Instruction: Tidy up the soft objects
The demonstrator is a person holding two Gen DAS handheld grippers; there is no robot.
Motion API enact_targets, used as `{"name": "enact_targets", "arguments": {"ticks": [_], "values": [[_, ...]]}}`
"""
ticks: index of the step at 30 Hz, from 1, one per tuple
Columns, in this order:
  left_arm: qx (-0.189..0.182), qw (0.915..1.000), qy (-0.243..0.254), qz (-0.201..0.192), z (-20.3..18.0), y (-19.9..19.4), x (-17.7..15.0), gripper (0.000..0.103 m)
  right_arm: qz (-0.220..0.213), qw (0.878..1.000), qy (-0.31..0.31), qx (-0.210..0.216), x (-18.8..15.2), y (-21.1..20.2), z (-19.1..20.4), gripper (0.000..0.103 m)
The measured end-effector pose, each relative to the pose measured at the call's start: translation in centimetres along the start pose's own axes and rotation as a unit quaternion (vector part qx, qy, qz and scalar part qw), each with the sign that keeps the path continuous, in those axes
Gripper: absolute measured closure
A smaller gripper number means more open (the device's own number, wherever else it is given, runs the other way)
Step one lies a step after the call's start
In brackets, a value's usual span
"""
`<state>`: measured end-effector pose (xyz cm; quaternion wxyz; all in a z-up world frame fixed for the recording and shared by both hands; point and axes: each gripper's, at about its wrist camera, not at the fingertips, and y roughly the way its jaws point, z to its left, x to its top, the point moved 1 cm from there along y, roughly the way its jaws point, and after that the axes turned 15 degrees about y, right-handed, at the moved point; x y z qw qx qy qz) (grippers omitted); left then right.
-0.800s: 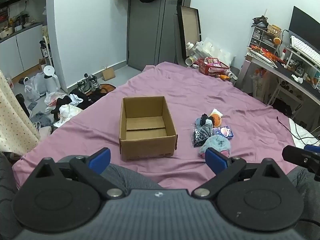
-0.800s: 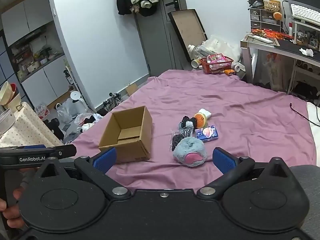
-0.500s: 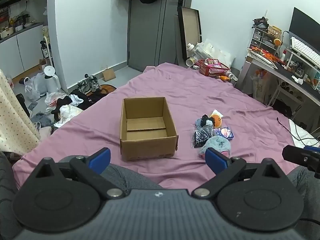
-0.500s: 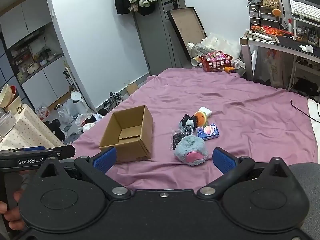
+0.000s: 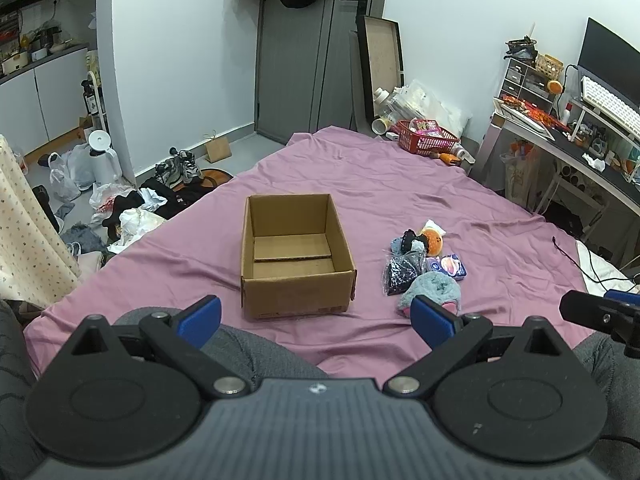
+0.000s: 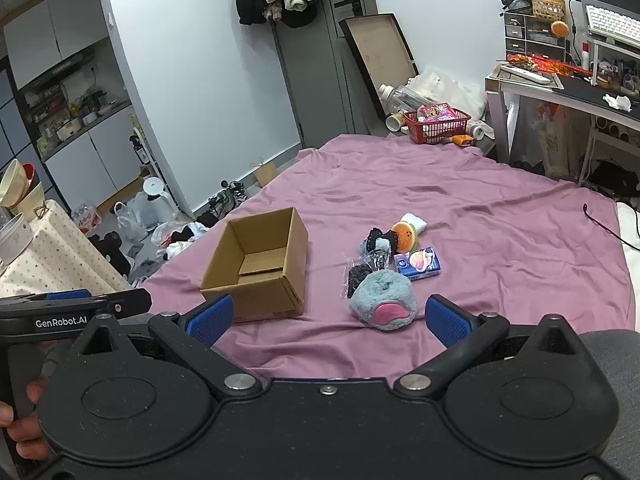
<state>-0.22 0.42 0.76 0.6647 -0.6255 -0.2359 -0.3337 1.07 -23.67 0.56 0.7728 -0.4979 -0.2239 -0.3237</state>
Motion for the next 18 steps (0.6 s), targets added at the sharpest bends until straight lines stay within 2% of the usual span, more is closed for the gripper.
{"name": "enact_targets", "arguments": {"ticks": [18], "values": [[0.000,1.0000,0.000,-0.001,0.01,0.00,-0.11,0.003,-0.001,1.000,-0.001,-0.001,0.02,0.00,0.15,0.000]]}}
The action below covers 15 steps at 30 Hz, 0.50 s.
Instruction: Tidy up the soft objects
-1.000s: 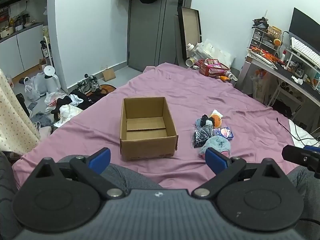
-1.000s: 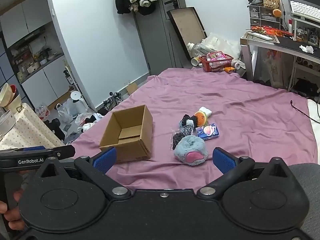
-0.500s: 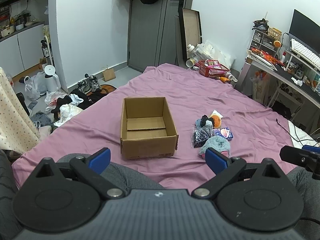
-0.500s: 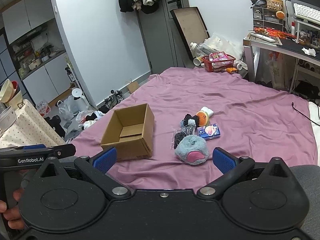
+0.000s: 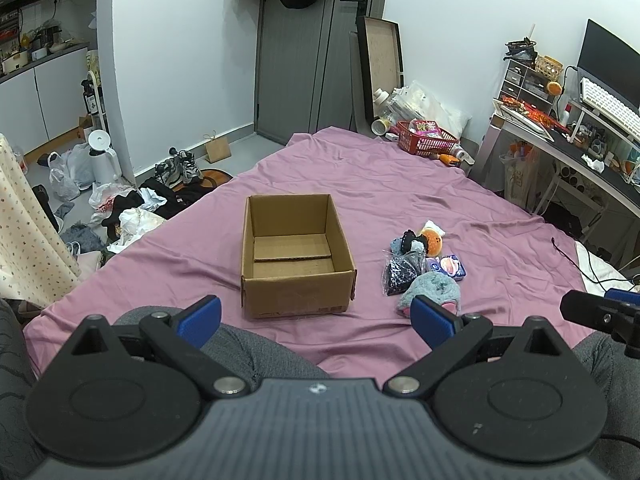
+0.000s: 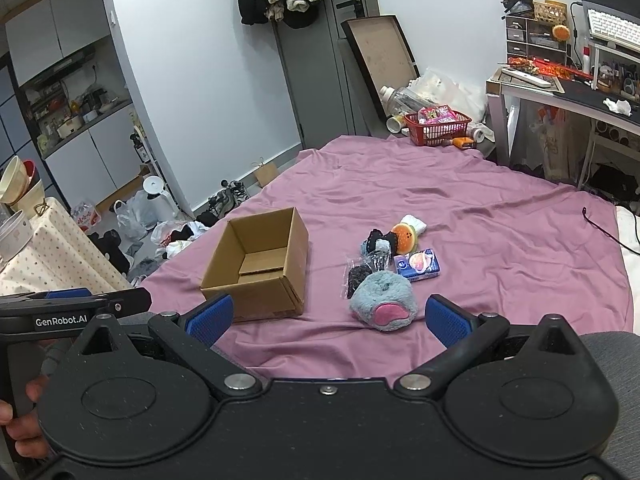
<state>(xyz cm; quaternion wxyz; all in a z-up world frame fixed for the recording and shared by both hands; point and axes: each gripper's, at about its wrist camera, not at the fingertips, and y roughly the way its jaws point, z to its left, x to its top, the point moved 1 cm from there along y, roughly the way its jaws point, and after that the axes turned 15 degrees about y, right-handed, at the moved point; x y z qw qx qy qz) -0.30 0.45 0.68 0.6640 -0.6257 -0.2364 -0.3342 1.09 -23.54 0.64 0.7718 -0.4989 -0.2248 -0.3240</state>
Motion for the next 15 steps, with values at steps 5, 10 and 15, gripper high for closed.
{"name": "enact_targets", "arguments": {"ticks": [5,10,15], "values": [[-0.001,1.0000,0.001,0.000,0.01,-0.04,-0.01,0.003,0.000,1.000,-0.002,-0.002,0.12,-0.06,0.10,0.000],[-0.001,1.0000,0.001,0.000,-0.05,-0.11,-0.07,0.003,0.001,1.000,-0.002,-0.004,0.05,-0.02,0.12,0.000],[-0.002,1.0000,0.001,0.000,-0.22,-0.16,0.02,0.003,0.002,1.000,-0.003,-0.006,0.09,-0.01,0.14,0.000]]}}
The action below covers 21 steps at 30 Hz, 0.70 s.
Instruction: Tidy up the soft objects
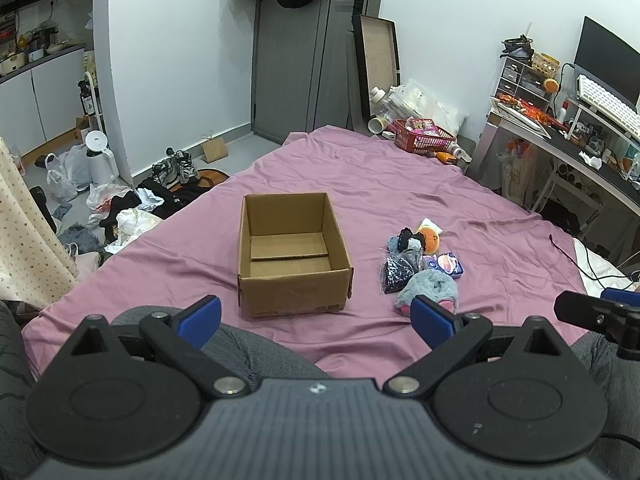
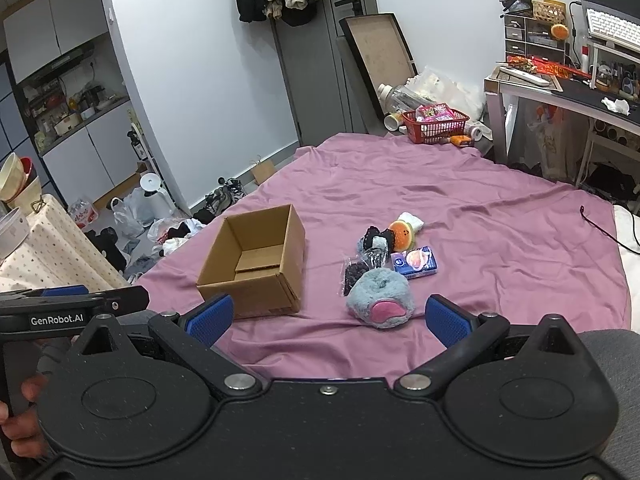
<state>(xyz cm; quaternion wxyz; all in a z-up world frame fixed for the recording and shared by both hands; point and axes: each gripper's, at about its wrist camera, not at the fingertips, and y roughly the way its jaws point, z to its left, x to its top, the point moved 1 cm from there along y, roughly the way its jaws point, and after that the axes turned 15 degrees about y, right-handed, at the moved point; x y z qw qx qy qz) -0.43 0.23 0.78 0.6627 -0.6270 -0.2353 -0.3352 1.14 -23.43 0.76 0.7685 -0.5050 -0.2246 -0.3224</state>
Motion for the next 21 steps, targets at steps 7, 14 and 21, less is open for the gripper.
{"name": "enact_targets", "arguments": {"ticks": [7,14,21], "values": [[-0.002,1.0000,0.004,-0.003,-0.7,0.3,0.1,0.003,0.001,1.000,-0.001,-0.006,-0.2,0.1,-0.3,0.000],[-0.006,0.9999,0.008,-0.004,-1.3,0.9,0.4,0.003,0.003,1.000,-0.002,-0.009,-0.3,0.4,-0.4,0.000],[-0.009,0.9997,0.021,-0.004,-2.1,1.9,0.7,0.003,0.008,1.000,-0.001,-0.014,0.0,1.2,-1.0,0.000]]}}
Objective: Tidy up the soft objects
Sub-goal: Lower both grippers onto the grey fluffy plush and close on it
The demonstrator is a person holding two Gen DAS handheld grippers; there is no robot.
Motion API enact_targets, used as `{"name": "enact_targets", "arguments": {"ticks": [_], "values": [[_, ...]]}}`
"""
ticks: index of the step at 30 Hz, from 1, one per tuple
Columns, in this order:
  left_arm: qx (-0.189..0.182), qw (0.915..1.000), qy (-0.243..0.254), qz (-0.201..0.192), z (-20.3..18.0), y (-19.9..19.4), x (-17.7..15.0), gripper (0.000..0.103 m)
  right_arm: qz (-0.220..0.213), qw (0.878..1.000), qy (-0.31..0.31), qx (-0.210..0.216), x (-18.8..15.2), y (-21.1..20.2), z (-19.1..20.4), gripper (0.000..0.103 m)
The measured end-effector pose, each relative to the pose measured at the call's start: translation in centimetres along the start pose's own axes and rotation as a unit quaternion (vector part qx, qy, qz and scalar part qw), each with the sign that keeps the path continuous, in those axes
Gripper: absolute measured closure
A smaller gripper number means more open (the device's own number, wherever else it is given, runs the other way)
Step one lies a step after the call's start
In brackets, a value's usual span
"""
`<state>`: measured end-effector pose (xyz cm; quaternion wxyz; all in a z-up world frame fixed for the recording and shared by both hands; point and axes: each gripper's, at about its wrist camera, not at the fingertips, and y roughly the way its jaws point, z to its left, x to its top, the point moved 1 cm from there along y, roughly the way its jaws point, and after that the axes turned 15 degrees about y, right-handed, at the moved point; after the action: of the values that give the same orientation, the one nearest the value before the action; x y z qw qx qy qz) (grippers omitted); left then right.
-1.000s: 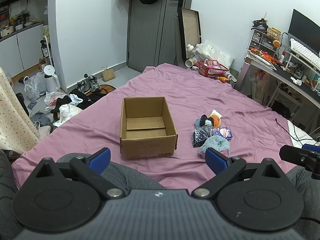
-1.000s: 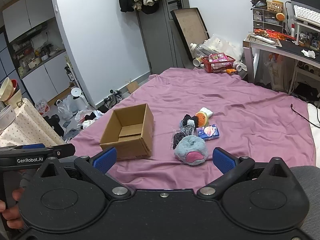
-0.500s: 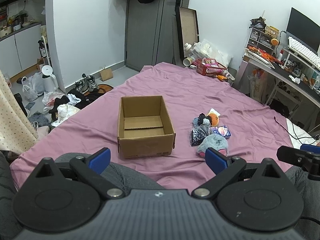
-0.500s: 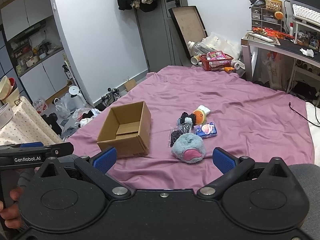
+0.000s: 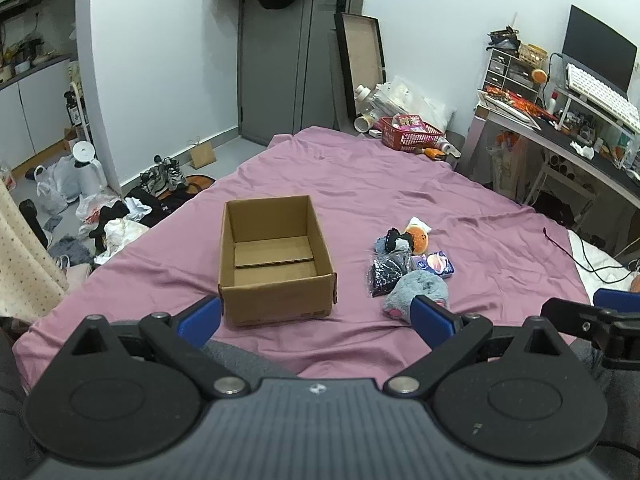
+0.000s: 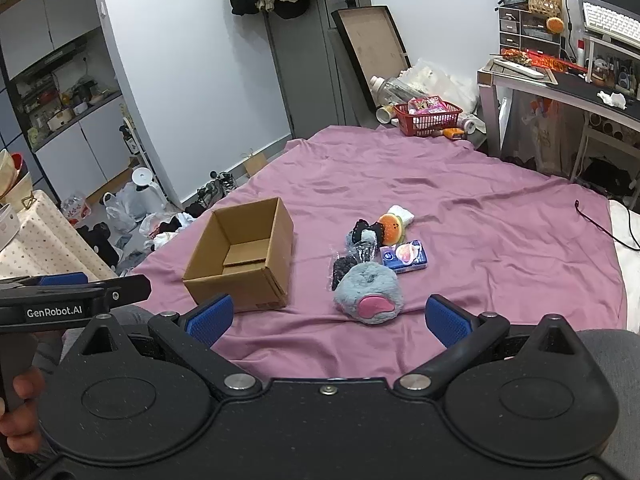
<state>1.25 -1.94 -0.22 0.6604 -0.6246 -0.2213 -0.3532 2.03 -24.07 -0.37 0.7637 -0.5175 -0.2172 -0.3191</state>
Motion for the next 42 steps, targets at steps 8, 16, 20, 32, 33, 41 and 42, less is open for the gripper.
{"name": "enact_targets", "arguments": {"ticks": [8,16,20,32,33,41,42], "values": [[-0.024,0.9997,-0.005,-0.001,-0.4,1.9,0.2,0.003,0.010,1.000,0.002,-0.008,0.7,1.7,-1.0,0.000],[-0.038,0.9992,-0.015,0.004,-1.2,4.6,1.5,0.003,0.041,0.999,0.024,0.009,2.0,3.9,-2.9,0.000],[-0.044,0.9987,-0.022,0.016,-1.6,6.4,1.9,0.003,0.049,0.998,0.037,0.008,2.8,5.3,-3.7,0.000],[-0.061,0.9969,-0.036,0.035,-2.6,12.1,3.4,0.006,0.071,0.995,0.066,-0.003,5.0,9.9,-6.1,0.008],[-0.062,0.9968,-0.037,0.035,-2.8,12.4,3.4,0.006,0.075,0.995,0.070,-0.003,5.2,10.3,-6.4,0.009],[-0.080,0.9943,-0.049,0.050,-3.6,15.7,3.7,0.010,0.097,0.989,0.111,-0.008,6.7,13.4,-8.3,0.012],[-0.084,0.9938,-0.050,0.054,-3.8,16.2,3.8,0.011,0.102,0.988,0.115,-0.008,6.7,13.9,-8.5,0.012]]}}
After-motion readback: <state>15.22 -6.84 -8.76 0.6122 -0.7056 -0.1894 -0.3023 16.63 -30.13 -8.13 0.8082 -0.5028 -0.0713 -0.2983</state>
